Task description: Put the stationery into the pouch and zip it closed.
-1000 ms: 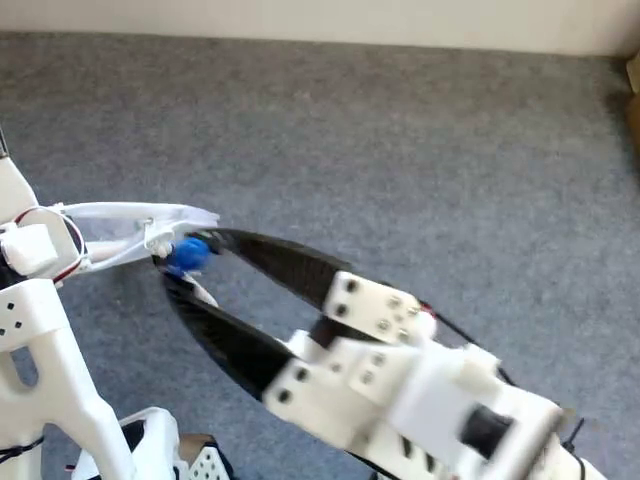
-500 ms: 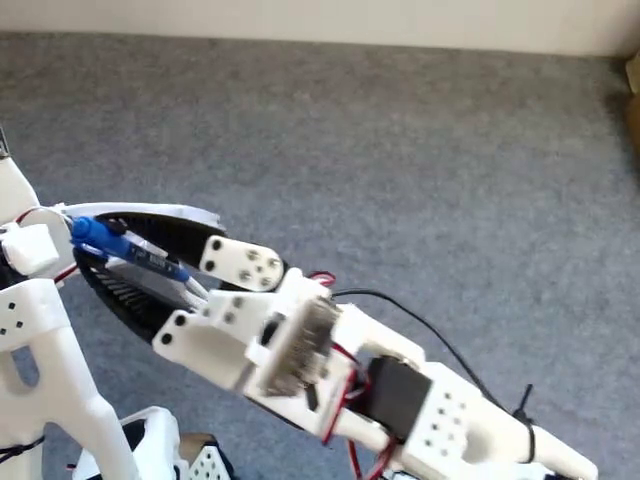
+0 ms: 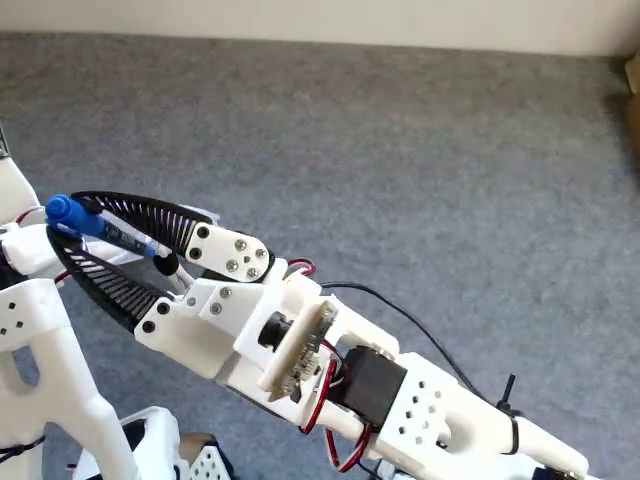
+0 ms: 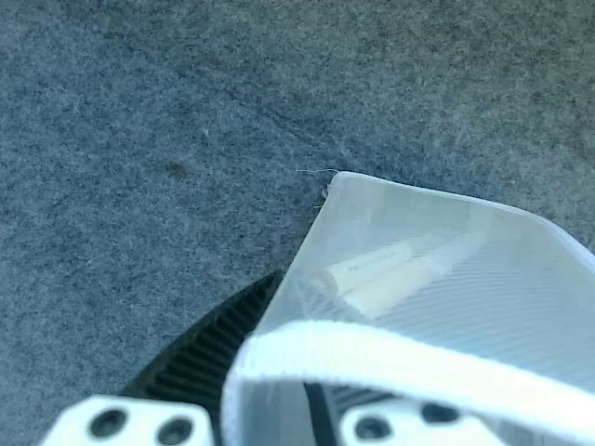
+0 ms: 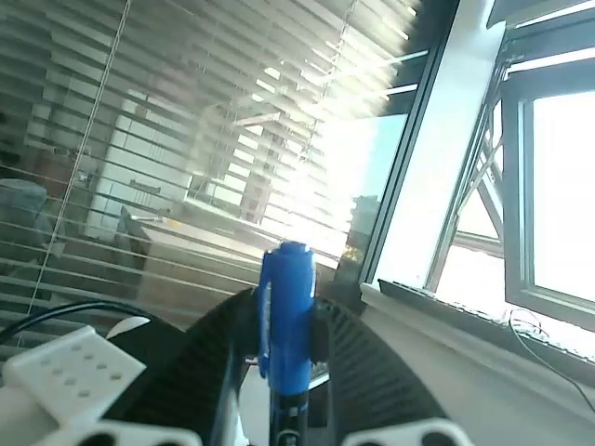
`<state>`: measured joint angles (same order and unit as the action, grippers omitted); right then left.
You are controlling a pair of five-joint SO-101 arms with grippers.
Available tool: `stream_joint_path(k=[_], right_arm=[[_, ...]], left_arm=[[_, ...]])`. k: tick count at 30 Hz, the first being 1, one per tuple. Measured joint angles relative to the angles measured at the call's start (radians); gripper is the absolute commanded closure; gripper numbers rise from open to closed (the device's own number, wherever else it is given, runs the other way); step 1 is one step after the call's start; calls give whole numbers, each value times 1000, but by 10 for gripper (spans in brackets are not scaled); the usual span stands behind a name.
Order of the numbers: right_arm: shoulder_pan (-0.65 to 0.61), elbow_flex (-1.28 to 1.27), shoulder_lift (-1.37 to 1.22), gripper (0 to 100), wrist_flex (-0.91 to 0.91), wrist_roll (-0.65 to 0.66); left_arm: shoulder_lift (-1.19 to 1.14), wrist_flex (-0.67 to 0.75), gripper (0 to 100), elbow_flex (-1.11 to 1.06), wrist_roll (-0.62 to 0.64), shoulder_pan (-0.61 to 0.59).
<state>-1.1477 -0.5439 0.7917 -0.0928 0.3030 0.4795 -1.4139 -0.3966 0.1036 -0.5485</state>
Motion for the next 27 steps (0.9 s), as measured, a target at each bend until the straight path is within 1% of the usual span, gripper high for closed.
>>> stream_joint_path(k=[7, 14, 19, 27], right_arm=[[18, 0, -38, 994, -104, 0], [18, 0, -199, 994, -209, 0], [18, 0, -250, 994, -226, 0], [86, -5, -256, 985, -226, -3]], left_arm=[[0, 0, 992, 0, 0, 0], [0, 0, 992, 0, 0, 0], [0, 0, 992, 0, 0, 0], [0, 0, 992, 0, 0, 2]])
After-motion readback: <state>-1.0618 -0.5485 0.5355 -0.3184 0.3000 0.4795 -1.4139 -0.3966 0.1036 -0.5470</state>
